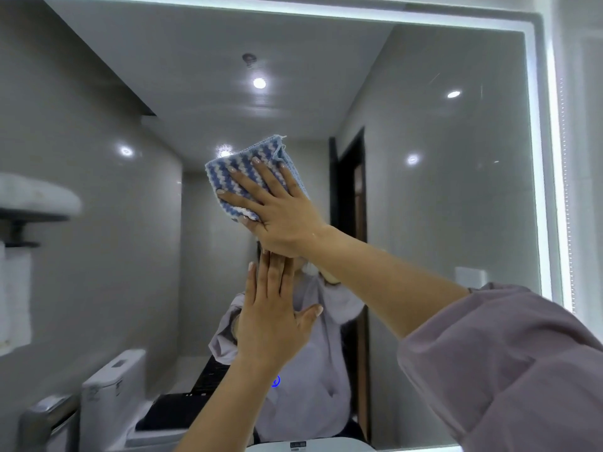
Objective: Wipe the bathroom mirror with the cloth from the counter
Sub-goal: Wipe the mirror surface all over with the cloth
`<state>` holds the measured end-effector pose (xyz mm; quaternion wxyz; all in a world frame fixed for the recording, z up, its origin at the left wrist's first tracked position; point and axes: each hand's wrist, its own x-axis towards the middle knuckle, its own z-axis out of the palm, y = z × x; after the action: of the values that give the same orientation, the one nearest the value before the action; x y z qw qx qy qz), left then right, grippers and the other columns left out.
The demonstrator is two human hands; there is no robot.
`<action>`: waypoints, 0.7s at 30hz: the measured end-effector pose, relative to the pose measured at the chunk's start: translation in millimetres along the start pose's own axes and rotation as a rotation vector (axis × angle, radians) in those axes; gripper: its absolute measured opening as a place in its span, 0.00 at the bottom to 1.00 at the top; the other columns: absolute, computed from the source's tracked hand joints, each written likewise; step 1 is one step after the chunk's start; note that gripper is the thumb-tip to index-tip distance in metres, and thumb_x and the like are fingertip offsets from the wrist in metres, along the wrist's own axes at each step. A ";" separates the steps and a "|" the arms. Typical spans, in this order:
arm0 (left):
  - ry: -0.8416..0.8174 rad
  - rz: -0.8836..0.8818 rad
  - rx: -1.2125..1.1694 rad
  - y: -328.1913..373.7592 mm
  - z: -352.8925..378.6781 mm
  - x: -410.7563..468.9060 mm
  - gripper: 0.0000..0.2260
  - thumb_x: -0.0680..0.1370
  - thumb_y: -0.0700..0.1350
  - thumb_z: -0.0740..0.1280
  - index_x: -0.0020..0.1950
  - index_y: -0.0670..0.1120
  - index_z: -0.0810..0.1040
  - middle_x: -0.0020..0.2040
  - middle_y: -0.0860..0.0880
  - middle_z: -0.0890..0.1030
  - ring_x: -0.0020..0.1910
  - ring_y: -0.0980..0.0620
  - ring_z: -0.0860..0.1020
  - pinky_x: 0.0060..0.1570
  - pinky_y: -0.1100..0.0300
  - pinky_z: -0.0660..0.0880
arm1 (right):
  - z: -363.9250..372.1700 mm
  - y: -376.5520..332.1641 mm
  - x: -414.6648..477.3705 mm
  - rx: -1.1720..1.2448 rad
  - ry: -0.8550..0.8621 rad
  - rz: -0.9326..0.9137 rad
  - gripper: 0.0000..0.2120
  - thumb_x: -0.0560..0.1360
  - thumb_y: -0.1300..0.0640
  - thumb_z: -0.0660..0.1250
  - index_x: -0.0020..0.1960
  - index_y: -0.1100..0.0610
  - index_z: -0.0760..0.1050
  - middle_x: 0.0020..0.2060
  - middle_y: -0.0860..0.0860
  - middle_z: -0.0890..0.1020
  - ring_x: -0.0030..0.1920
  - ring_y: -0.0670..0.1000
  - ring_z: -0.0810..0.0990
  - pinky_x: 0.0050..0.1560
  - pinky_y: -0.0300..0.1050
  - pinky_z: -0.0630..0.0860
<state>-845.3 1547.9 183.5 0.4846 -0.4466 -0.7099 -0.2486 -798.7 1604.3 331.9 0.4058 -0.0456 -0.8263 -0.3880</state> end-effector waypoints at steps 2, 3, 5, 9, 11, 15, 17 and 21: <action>-0.003 0.001 0.006 -0.3 -0.4 -0.2 0.41 0.75 0.68 0.46 0.76 0.42 0.36 0.77 0.42 0.36 0.76 0.44 0.37 0.74 0.51 0.35 | -1.9 3.4 0.9 -0.033 -0.003 -0.009 0.25 0.82 0.43 0.42 0.77 0.41 0.40 0.78 0.45 0.41 0.77 0.53 0.35 0.75 0.58 0.36; -0.003 0.001 0.006 -0.6 -0.7 -0.3 0.41 0.76 0.68 0.46 0.76 0.42 0.36 0.77 0.42 0.36 0.76 0.44 0.36 0.74 0.51 0.35 | -3.1 6.0 2.3 -0.052 -0.004 -0.018 0.25 0.82 0.43 0.42 0.77 0.41 0.40 0.78 0.45 0.41 0.77 0.53 0.35 0.75 0.58 0.36; -0.011 0.001 0.010 -0.8 -1.0 -0.8 0.40 0.76 0.68 0.46 0.76 0.42 0.36 0.76 0.42 0.35 0.76 0.45 0.36 0.74 0.50 0.35 | -7.6 17.2 7.0 -0.073 -0.009 -0.027 0.25 0.82 0.43 0.42 0.77 0.40 0.40 0.78 0.45 0.41 0.77 0.53 0.35 0.75 0.58 0.35; -0.028 0.003 0.018 -1.0 -1.0 -1.4 0.40 0.76 0.68 0.45 0.76 0.42 0.39 0.77 0.42 0.37 0.76 0.44 0.37 0.74 0.50 0.37 | -18.0 61.3 14.4 -0.022 0.028 0.111 0.25 0.82 0.42 0.42 0.77 0.40 0.38 0.78 0.45 0.40 0.76 0.53 0.34 0.74 0.56 0.31; -0.028 0.005 0.016 -1.3 -0.9 -1.4 0.40 0.76 0.68 0.45 0.77 0.42 0.40 0.77 0.42 0.38 0.76 0.44 0.37 0.74 0.50 0.36 | -22.1 89.4 10.1 0.003 0.043 0.220 0.25 0.82 0.42 0.42 0.77 0.40 0.38 0.78 0.45 0.39 0.76 0.53 0.34 0.74 0.55 0.31; -0.030 0.004 0.021 -1.2 -0.6 -1.7 0.40 0.76 0.68 0.43 0.77 0.42 0.39 0.77 0.42 0.37 0.76 0.45 0.36 0.74 0.50 0.36 | -29.3 145.8 -13.2 0.051 0.035 0.428 0.26 0.80 0.40 0.40 0.77 0.39 0.40 0.78 0.46 0.41 0.77 0.54 0.36 0.75 0.57 0.34; -0.027 0.008 0.021 -0.8 -0.9 -1.7 0.40 0.76 0.68 0.44 0.77 0.41 0.41 0.77 0.42 0.39 0.76 0.44 0.38 0.74 0.50 0.37 | -31.1 170.2 -30.7 0.071 0.026 0.537 0.25 0.81 0.40 0.42 0.77 0.38 0.42 0.78 0.44 0.42 0.77 0.54 0.37 0.75 0.55 0.34; -0.022 0.015 0.029 -0.2 -0.8 -2.0 0.40 0.76 0.67 0.46 0.77 0.41 0.43 0.77 0.41 0.41 0.77 0.43 0.40 0.75 0.49 0.38 | -31.2 203.6 -73.2 0.115 0.004 0.740 0.24 0.82 0.41 0.44 0.76 0.37 0.41 0.78 0.43 0.41 0.77 0.53 0.38 0.75 0.54 0.35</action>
<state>-844.8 1546.4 182.0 0.4851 -0.4476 -0.7152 -0.2299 -650.6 1742.1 414.8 0.5221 -0.3173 -0.7736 -0.1683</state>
